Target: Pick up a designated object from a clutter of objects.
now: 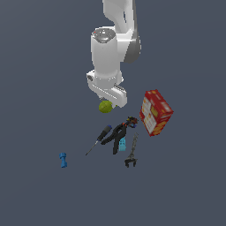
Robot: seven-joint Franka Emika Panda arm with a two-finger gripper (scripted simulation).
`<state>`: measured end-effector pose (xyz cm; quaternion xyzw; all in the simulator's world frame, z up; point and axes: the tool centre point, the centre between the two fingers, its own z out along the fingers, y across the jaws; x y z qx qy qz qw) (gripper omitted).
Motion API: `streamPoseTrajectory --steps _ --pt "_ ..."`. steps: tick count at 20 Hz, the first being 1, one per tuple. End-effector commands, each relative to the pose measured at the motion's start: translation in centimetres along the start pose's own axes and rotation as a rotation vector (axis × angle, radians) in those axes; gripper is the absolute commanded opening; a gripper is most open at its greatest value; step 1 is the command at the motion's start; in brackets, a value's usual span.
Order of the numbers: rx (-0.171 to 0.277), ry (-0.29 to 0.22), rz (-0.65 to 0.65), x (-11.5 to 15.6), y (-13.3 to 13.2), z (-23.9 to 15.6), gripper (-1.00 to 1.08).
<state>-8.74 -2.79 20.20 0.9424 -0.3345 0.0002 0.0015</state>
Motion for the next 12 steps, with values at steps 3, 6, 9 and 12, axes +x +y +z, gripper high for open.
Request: streamPoseTrajectory --steps 3,6,9,12 --pt "0.0 0.002 0.0 -1.7 -0.6 -4.2 -1.0" --pt "0.0 0.002 0.0 -2.9 -1.0 -6.9 -1.0" --pt "0.0 0.002 0.0 -4.0 -1.4 -9.6 -1.0" --pt "-0.001 0.002 0.0 -5.1 -1.8 -12.3 -1.0"
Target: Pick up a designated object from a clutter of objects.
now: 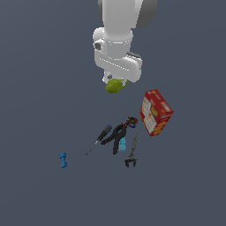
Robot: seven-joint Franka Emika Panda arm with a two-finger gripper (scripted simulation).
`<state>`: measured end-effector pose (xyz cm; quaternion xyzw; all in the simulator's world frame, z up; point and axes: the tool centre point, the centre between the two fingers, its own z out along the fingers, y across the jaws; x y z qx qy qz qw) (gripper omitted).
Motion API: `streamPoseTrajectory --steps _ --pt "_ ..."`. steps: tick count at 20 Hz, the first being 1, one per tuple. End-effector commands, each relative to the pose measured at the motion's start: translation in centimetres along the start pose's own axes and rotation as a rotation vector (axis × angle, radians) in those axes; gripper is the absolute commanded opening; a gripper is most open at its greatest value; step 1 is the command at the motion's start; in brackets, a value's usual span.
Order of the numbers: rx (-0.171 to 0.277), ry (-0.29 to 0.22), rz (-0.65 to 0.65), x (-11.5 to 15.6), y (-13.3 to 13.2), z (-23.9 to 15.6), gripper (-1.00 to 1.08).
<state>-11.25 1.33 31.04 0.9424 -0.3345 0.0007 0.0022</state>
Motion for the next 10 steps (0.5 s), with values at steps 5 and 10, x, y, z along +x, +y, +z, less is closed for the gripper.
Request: streamPoseTrajectory --steps 5,10 --pt "0.001 0.0 -0.001 -2.5 -0.9 -6.0 -1.0" --pt "0.002 -0.001 -0.001 -4.2 -1.7 -10.3 -1.0"
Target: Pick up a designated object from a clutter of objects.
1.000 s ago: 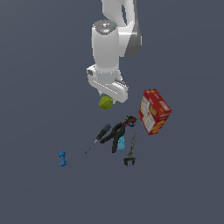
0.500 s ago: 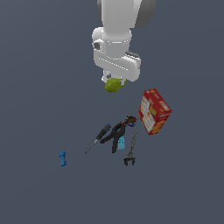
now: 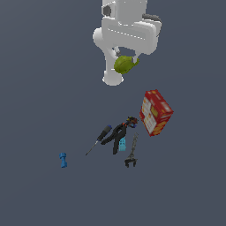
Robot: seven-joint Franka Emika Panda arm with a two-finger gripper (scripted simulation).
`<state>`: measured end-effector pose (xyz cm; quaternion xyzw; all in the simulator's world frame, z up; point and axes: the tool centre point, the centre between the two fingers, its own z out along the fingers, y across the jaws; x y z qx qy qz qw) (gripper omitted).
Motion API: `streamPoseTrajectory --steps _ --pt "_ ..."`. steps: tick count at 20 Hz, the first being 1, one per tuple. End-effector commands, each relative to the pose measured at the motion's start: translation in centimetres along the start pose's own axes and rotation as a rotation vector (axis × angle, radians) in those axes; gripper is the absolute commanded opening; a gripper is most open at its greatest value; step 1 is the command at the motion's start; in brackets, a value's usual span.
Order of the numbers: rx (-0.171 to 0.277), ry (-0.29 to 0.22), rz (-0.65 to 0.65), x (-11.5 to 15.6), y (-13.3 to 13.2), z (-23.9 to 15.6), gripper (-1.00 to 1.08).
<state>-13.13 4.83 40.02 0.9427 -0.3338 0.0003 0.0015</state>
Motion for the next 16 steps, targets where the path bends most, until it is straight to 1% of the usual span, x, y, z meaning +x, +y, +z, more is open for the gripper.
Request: streamPoseTrajectory --steps 1,9,16 --pt "0.001 0.0 0.0 -0.8 -0.3 -2.1 -1.0" --pt "0.002 -0.001 0.0 -2.4 -1.2 -6.4 -1.0" --pt "0.002 -0.002 0.0 -2.7 -1.5 -7.6 -1.0"
